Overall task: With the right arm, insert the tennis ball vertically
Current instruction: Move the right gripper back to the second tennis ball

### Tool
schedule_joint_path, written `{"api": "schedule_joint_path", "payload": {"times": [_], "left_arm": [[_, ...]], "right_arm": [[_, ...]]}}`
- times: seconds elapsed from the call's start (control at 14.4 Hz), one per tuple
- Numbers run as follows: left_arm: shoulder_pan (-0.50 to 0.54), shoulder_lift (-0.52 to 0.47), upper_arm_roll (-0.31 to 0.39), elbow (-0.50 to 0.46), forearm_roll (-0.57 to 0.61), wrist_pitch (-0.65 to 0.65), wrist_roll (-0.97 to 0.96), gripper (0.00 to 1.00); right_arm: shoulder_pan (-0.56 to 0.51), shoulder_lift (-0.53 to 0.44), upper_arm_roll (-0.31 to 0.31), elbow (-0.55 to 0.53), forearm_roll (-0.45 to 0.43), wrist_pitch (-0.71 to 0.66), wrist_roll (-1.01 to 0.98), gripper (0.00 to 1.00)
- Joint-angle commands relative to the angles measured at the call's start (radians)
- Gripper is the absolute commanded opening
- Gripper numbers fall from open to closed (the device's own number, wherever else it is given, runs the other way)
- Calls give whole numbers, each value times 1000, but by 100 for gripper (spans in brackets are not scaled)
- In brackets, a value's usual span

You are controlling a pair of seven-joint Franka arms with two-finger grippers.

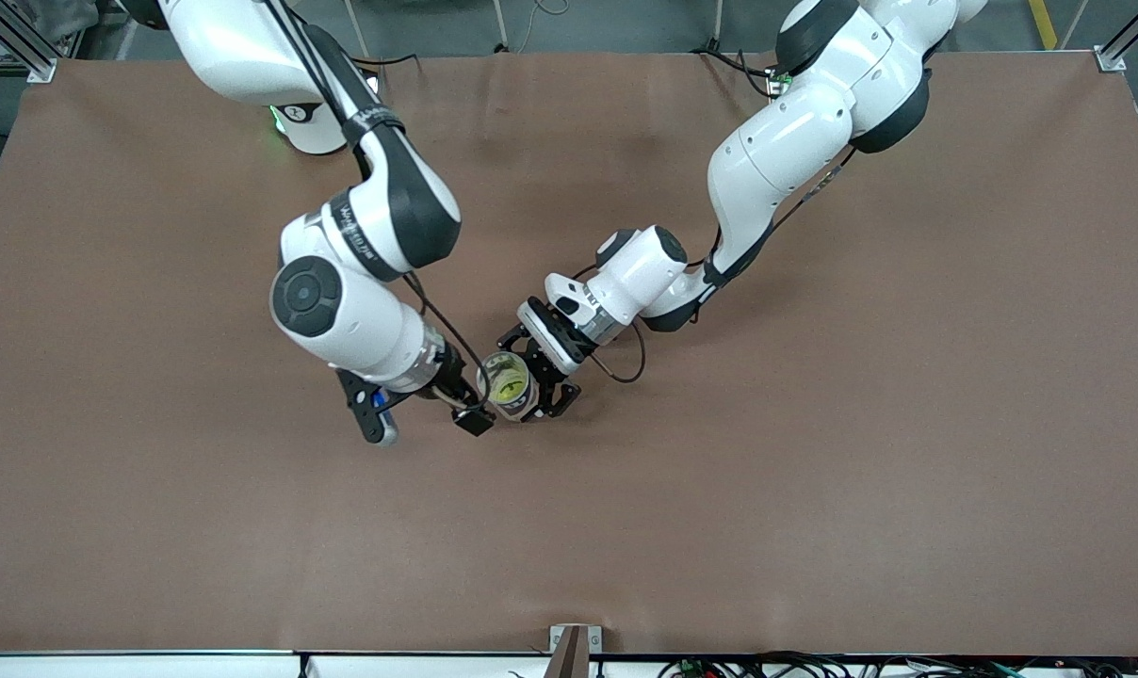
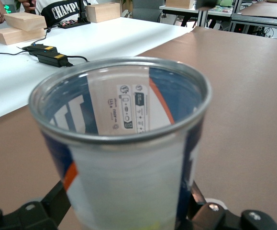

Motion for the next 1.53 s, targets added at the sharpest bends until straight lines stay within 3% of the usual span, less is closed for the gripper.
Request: {"api": "schedule_joint_path", "payload": {"times": [0.0,0.56,0.84,1.18,1.46], "left_arm": [[1,-2,-1,2,18,1,-5,100],[-1,0,-1,-2,18,1,-7,100],[-5,3,-1,-2,16,1,-9,100],[-10,5,-1,-2,16,2,-9,100],[-10,5,-1,-4,18,2,-9,100]], "right_arm": [[-80,-78,12,-84,-30,-60,-173,100],[-278,-386,12,-522,-179,-52,-727,100],[-393,-511,10,-703,-187,-40,-972,100],[-433,-647,12,-938,-292,88,-1057,100],[-431,-693,12,-1128,-294,275,-1057,100]]}}
